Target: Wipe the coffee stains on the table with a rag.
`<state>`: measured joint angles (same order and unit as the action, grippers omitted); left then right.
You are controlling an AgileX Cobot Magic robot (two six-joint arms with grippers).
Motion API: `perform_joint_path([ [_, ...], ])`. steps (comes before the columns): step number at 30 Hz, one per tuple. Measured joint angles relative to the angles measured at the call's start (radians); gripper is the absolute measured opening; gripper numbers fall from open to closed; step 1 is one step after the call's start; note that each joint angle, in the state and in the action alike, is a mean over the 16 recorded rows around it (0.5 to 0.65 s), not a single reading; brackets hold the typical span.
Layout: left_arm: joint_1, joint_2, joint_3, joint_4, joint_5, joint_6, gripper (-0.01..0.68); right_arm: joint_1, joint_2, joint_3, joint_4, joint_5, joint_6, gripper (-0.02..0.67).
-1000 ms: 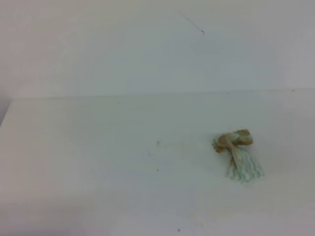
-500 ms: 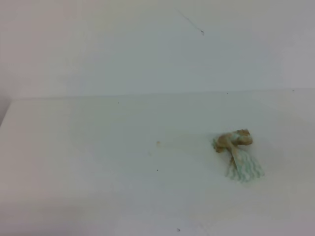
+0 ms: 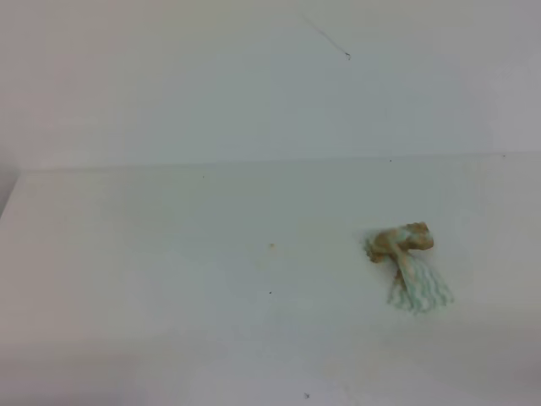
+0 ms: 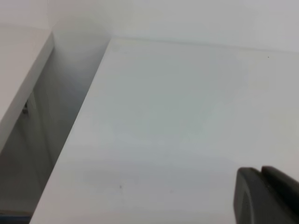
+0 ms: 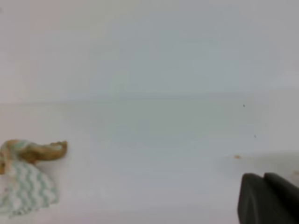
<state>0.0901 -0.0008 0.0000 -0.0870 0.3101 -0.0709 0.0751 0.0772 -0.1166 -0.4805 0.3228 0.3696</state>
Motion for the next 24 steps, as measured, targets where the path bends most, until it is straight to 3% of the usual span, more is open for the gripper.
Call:
perform_joint_path([
  [12, 0.0, 0.0, 0.0, 0.0, 0.001, 0.0, -0.002, -0.053, -0.09, 0.119, -0.007, 0.018, 0.023, 0.0],
  [24, 0.0, 0.0, 0.0, 0.0, 0.0, 0.0, -0.002, -0.053, -0.09, 0.118, 0.191, 0.032, -0.225, 0.0],
])
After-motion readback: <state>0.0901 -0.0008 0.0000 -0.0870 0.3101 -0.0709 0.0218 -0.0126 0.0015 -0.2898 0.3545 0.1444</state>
